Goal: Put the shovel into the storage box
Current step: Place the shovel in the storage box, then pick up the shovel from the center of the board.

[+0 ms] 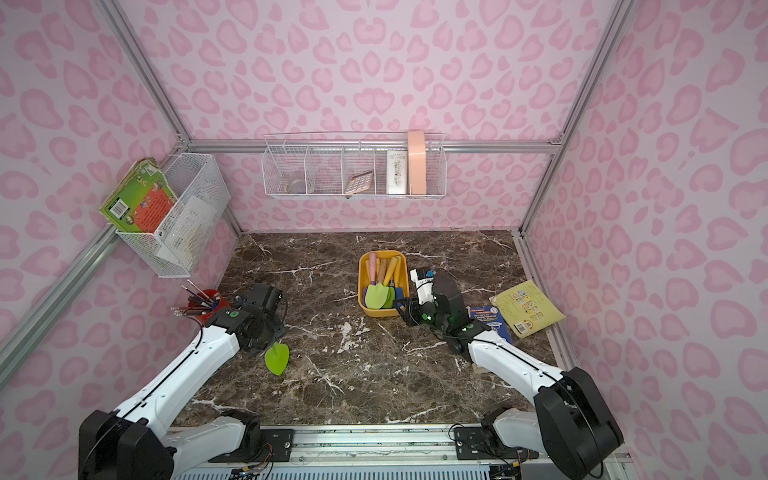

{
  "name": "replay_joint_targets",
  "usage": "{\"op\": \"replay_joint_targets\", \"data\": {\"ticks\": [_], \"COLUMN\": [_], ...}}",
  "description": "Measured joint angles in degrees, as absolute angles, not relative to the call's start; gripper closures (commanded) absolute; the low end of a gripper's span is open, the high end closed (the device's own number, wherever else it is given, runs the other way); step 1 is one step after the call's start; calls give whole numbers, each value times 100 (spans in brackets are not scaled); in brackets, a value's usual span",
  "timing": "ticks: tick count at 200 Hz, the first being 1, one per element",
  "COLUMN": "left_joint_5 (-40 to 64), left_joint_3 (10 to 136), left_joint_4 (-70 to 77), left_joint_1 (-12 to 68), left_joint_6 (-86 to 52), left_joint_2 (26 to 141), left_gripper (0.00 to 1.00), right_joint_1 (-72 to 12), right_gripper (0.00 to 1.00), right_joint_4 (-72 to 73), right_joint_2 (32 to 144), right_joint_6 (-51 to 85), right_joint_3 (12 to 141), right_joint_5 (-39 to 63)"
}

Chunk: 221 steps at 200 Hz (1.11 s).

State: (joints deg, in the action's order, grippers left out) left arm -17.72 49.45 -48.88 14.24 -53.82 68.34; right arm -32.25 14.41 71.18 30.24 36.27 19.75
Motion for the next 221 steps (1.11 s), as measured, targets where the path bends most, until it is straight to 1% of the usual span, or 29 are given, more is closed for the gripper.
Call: {"op": "replay_joint_targets", "data": {"ticks": [28,70,180,194,197,205,221], "left_joint_5": [-1782,-1640,-1643,-1645,-1645,-1647,-1664], "left_joint_3": [4871,4834,4810,4810,4810,4810,4810], "left_joint_4": [-4602,-4178,-3559,-3514,-3505,-3489,-3463], "left_joint_1": [1188,934,777,770,770,770,770], "left_joint_6": [-5304,-5212,-4803,-4788,-4786,-4783,-4762], "left_joint_2": [7454,8156,8858,8921,8932,8962,9004], "left_gripper": [48,51,60,62,64,65,71], "right_joint_1": [-3284,-3367,-3374,-3374,-3374,-3374,-3376], "right_gripper": [67,67,67,67,67,67,67], "right_joint_4": [1391,1376,1455,1452,1455,1455,1452], "right_joint_2": [6759,6563,6519,6477,6471,6449,6412], "right_joint_6": [2967,2888,2980,2985,2987,3002,3004], "right_joint_3": [3336,3157,2985,2961,2956,2945,2928], "right_joint_5": [1953,1868,1870,1868,1868,1868,1863]}}
